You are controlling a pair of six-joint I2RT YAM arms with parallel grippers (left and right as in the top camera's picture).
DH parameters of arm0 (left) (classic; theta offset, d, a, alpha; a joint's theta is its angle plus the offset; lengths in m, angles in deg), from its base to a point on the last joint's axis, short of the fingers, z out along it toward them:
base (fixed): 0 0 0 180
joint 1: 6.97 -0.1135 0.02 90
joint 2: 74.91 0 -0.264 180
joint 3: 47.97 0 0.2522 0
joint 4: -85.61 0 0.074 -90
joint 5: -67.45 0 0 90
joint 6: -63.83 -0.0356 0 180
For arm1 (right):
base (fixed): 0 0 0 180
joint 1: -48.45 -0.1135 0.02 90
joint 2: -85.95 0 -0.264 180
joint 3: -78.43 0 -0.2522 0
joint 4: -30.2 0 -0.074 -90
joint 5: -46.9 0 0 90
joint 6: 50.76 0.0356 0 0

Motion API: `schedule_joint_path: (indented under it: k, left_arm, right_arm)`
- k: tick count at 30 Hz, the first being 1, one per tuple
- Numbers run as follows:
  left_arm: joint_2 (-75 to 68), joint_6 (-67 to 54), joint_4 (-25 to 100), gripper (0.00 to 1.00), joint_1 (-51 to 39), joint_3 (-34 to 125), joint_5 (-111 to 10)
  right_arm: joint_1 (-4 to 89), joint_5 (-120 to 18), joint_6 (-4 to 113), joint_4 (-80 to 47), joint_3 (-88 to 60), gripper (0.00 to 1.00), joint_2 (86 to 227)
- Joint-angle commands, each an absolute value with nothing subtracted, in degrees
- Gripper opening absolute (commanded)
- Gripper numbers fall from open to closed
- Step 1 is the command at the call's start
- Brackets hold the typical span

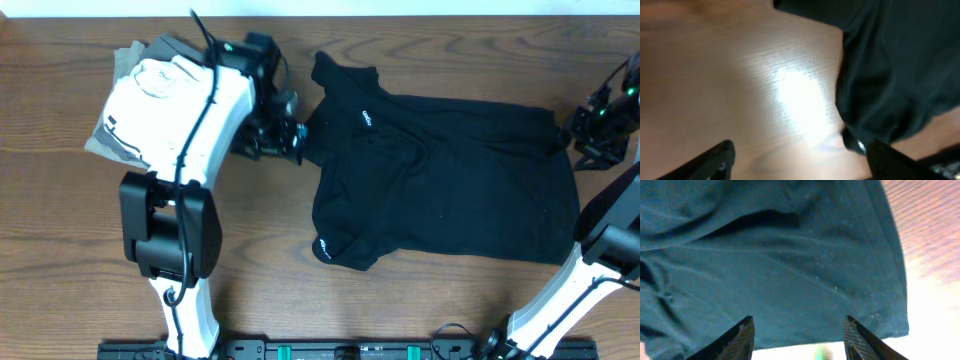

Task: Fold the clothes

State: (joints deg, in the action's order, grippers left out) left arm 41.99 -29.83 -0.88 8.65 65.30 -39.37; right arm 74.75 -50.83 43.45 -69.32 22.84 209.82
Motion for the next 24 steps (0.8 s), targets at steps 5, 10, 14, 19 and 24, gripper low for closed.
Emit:
schedule_joint_path:
  k: [5, 10, 14, 19, 24]
  left_arm:
    - [41.2, -35.6, 8.4, 0.73, 14.4, 53.3, -41.2]
    - [41.2, -38.1, 11.8, 0.71, 17.8, 51.3, -39.6]
    - [42.3, -38.2, 15.2, 0.69, 19.3, 51.3, -34.5]
    - [46.6, -40.7, 18.5, 0.68, 19.5, 51.3, -33.4]
    - [49.5, -38.9, 19.9, 0.68, 19.5, 51.3, -33.4]
  right_arm:
    - [75.0, -51.1, 42.6, -66.1, 14.8, 0.55, 208.8]
    - [75.2, -51.1, 43.0, -64.4, 11.9, 0.55, 208.8]
    - [75.2, -51.2, 43.0, -64.0, 11.8, 0.55, 208.8]
    - [75.2, -52.8, 43.0, -63.7, 11.8, 0.55, 208.8]
    - [75.2, -52.8, 43.0, -63.7, 11.8, 0.54, 208.8]
